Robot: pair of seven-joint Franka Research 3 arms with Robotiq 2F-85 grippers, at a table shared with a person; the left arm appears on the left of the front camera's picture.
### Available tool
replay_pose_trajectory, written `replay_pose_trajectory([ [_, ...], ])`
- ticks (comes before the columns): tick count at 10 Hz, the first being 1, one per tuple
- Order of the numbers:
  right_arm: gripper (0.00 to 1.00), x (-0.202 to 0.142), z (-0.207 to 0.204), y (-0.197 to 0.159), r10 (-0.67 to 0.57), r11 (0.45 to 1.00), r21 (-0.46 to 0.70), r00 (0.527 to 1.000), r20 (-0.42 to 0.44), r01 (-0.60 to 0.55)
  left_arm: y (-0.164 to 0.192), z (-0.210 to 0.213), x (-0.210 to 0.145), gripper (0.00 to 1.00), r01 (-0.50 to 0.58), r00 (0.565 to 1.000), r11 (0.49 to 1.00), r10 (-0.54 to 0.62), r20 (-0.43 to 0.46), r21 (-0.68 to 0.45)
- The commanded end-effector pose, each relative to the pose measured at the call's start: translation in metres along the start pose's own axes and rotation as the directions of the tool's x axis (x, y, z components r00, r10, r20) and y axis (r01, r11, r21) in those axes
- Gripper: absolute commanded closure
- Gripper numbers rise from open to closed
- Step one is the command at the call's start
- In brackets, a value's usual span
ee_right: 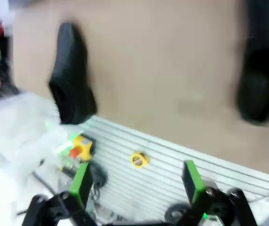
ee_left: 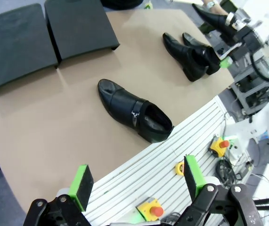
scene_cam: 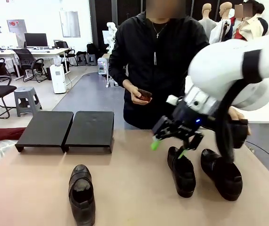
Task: Organize the shoes by placing them on the stand.
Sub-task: Pick up one Shoe and place it in the middle of the table.
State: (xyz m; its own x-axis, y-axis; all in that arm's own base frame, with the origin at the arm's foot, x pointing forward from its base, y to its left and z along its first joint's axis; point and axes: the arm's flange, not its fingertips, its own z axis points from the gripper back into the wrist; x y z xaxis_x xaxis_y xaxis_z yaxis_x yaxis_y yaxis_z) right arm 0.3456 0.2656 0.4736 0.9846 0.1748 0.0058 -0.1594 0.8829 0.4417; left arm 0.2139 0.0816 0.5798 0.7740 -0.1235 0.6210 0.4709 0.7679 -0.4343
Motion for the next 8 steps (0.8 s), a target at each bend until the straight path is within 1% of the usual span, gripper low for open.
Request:
replay_pose_trajectory([
  [1,0.0,-0.003,-0.06,0.087,0.213,0.976,-0.036,0.974,-0.074,-0.216,0.001,0.001,0.0,0.0,0.014,1.0,1.0,-0.014,0.008,-0.023],
  [2,0.0,-0.006,-0.078,0.11,0.294,0.954,-0.024,0.948,-0.125,-0.3,0.001,0.001,0.0,0.0,0.014,1.0,1.0,-0.014,0.008,-0.023],
  [3,0.0,-0.005,-0.09,0.123,0.325,0.943,-0.018,0.933,-0.153,-0.331,0.001,0.001,0.0,0.0,0.014,1.0,1.0,-0.014,0.008,-0.023],
  [4,0.0,-0.002,-0.095,0.127,0.327,0.942,-0.031,0.932,-0.156,-0.335,0.001,0.001,0.0,0.0,0.014,1.0,1.0,-0.014,0.008,-0.023],
  [5,0.0,0.003,-0.089,0.119,0.303,0.95,-0.041,0.943,-0.138,-0.311,0.001,0.001,0.0,0.0,0.014,1.0,1.0,-0.014,0.008,-0.023],
  [6,0.0,0.008,-0.07,0.101,0.275,0.958,-0.052,0.955,-0.108,-0.282,0.001,0.001,0.0,0.0,0.014,1.0,1.0,-0.014,0.008,-0.023],
  [7,0.0,0.013,-0.041,0.071,0.215,0.974,-0.053,0.973,-0.083,-0.22,0.001,0.001,0.0,0.0,0.014,1.0,1.0,-0.014,0.008,-0.023],
  [8,0.0,0.016,-0.003,0.027,0.176,0.982,-0.047,0.98,-0.091,-0.181,0.001,0.001,0.0,0.0,0.014,1.0,1.0,-0.014,0.008,-0.023],
])
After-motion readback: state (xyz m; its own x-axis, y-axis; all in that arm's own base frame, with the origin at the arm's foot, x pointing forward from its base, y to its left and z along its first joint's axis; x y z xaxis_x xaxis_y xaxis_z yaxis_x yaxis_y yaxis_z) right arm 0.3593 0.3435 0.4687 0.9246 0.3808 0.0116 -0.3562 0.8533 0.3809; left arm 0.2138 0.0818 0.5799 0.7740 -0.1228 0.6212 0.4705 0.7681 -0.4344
